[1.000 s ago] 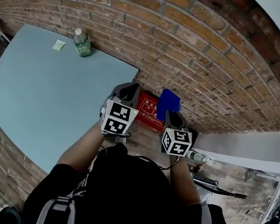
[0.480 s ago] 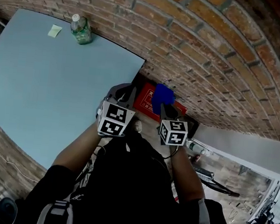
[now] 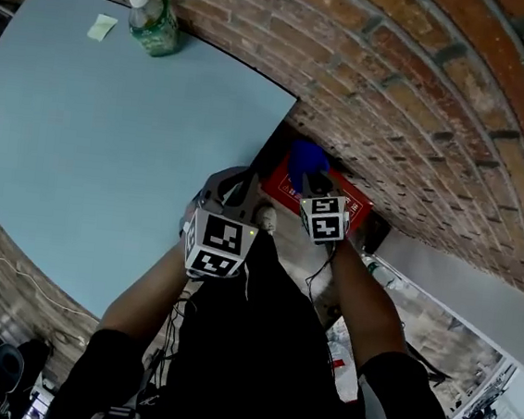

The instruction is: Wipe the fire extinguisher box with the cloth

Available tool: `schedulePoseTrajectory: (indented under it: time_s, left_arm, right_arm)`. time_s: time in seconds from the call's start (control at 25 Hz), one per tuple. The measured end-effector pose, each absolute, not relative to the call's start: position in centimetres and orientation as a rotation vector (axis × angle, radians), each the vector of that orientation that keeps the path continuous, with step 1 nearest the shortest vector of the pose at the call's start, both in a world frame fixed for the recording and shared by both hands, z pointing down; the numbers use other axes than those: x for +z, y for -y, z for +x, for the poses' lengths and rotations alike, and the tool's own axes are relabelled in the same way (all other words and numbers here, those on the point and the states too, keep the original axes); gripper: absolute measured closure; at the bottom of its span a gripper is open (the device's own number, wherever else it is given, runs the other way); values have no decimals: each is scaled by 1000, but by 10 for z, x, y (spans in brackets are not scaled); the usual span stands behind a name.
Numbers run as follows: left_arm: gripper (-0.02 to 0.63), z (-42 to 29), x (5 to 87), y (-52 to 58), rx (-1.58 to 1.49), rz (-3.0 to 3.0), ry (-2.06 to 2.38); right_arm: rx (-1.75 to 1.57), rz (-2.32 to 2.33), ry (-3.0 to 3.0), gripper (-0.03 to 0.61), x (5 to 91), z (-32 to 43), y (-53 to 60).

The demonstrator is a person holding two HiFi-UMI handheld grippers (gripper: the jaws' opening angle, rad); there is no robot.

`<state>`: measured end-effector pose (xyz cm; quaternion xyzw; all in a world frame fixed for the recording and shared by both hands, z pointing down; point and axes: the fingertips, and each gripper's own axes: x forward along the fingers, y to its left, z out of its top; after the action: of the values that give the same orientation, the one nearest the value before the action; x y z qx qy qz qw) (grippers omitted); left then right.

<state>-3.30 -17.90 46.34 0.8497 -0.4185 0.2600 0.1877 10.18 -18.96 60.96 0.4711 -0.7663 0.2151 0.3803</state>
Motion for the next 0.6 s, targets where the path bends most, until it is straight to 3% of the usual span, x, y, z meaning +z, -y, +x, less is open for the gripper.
schedulePoseTrajectory:
  time_s: [0.28, 0.6]
  left_arm:
    - [607, -28, 495, 179, 703, 2301, 1190]
    - [607, -42, 509, 179, 711, 2235, 1250]
  right_arm:
    - [471, 977, 1857, 531, 705, 116, 210]
    - [440, 892, 1744, 531, 757, 129, 224]
